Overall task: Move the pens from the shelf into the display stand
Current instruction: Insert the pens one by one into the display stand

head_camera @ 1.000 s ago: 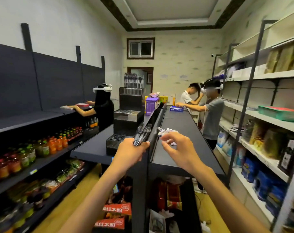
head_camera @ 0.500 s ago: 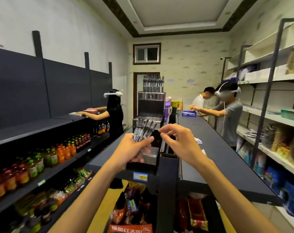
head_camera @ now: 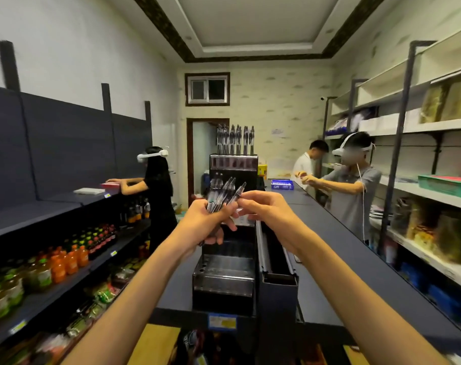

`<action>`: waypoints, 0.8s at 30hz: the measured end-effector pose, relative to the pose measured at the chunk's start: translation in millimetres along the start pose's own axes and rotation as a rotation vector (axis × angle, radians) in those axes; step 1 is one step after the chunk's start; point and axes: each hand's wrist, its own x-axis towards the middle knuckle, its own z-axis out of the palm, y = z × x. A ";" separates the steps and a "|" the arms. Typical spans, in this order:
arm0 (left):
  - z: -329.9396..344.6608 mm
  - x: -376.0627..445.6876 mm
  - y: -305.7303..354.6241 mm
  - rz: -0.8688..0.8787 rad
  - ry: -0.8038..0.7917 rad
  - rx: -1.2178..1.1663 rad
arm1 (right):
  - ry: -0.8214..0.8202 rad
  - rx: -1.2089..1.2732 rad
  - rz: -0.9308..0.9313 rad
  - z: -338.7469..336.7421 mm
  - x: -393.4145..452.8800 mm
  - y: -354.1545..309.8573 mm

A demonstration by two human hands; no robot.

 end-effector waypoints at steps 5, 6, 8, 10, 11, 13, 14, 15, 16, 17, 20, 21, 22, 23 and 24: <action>-9.1 22.8 -7.8 0.030 -0.072 -0.099 | -0.018 0.130 0.025 5.0 19.5 4.2; -10.6 27.5 -8.9 0.037 -0.088 -0.110 | -0.012 0.148 0.032 5.6 23.8 4.9; -13.2 36.7 -11.5 0.052 -0.114 -0.130 | -0.012 0.177 0.043 8.9 32.4 6.6; -15.5 45.6 -14.2 0.061 -0.126 -0.143 | 0.007 0.207 0.038 16.3 39.9 5.8; -17.0 50.0 -15.2 0.058 -0.131 -0.147 | 0.045 0.206 0.026 20.5 43.9 4.3; -21.1 58.5 -17.8 0.028 -0.140 -0.156 | 0.151 0.211 0.002 26.3 53.1 -0.4; -23.8 62.5 -19.3 0.006 -0.138 -0.162 | 0.204 0.229 -0.008 27.3 58.2 -4.1; -27.1 65.9 -21.1 -0.013 -0.129 -0.164 | 0.251 0.250 -0.020 25.9 64.0 -8.0; -30.6 69.0 -23.1 -0.027 -0.112 -0.160 | 0.292 0.270 -0.035 22.8 70.7 -12.8; -34.5 71.8 -25.6 -0.034 -0.085 -0.143 | 0.330 0.283 -0.050 17.9 78.2 -17.6; -47.7 81.1 -32.1 -0.015 0.045 0.001 | 0.395 0.276 -0.071 2.7 104.6 -32.1; -52.1 84.4 -33.7 -0.013 0.072 0.053 | 0.406 0.246 -0.066 -1.4 113.8 -35.9; -55.8 87.7 -34.8 -0.019 0.078 0.082 | 0.419 0.205 -0.056 -4.5 123.2 -38.9; -59.1 91.2 -35.3 -0.032 0.068 0.084 | 0.439 0.154 -0.046 -7.1 132.6 -41.1; -61.6 94.6 -35.8 -0.050 0.055 0.070 | 0.467 0.097 -0.042 -9.6 141.6 -42.9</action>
